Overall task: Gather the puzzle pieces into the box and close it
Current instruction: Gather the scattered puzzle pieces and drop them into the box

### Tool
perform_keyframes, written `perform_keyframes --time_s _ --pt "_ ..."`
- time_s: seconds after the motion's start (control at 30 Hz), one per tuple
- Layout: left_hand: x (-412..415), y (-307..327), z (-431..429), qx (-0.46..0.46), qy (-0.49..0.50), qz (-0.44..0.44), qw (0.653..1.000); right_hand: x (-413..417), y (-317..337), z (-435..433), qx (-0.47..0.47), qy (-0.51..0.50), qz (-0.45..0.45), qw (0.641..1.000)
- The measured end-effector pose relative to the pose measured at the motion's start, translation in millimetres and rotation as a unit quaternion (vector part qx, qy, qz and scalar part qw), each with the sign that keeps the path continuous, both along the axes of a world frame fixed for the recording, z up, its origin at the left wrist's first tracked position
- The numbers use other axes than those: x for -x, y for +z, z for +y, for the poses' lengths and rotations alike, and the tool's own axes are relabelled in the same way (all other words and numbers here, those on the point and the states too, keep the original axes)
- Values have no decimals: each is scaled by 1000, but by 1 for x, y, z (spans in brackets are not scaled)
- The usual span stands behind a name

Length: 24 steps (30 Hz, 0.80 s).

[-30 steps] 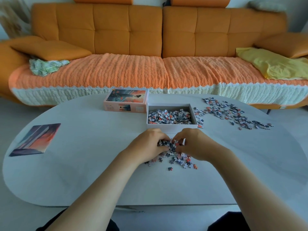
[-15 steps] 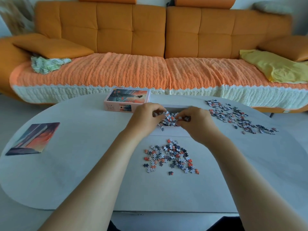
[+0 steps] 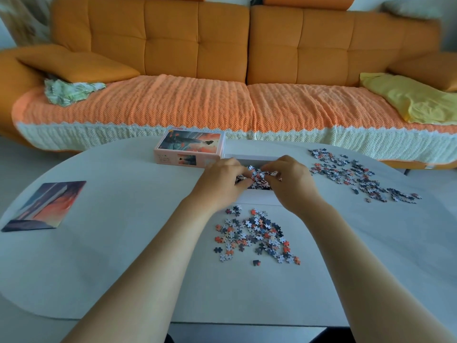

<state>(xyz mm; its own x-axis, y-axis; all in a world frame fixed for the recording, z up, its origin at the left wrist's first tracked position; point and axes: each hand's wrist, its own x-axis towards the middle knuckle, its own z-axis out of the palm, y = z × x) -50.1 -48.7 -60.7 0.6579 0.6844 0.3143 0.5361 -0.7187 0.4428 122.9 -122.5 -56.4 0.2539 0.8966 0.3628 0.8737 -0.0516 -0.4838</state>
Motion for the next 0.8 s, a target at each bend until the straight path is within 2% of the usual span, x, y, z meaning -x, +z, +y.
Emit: perform_keyframes --time_s 0.1,0.17,0.33,0.4,0.5,0.57,0.63,0.73,0.8 --pt "1 -2 -8 -25 -27 77 996 6 -1 -7 69 62 -37 995" --pt "2 -2 -13 -36 -35 97 994 7 -4 -12 95 83 -60 990" --pt "16 -1 -26 -57 -31 20 998 3 3 -26 -40 107 -80 990" --pt "23 -3 -29 -76 -37 -14 996 6 9 -36 -52 135 -55 988" --pt "34 -4 -37 -66 -50 -1 997 17 9 -52 54 163 -45 984" --pt "39 -5 -42 -73 -61 30 995 22 -1 -58 119 173 -76 975" --pt "42 -9 -47 -40 -56 69 995 26 -11 -60 163 175 -104 965" --pt "42 -14 -54 38 -58 127 990 29 -14 -61 176 181 -104 962" --pt "41 -14 -60 75 -70 126 987 28 -9 -65 175 181 -79 964"
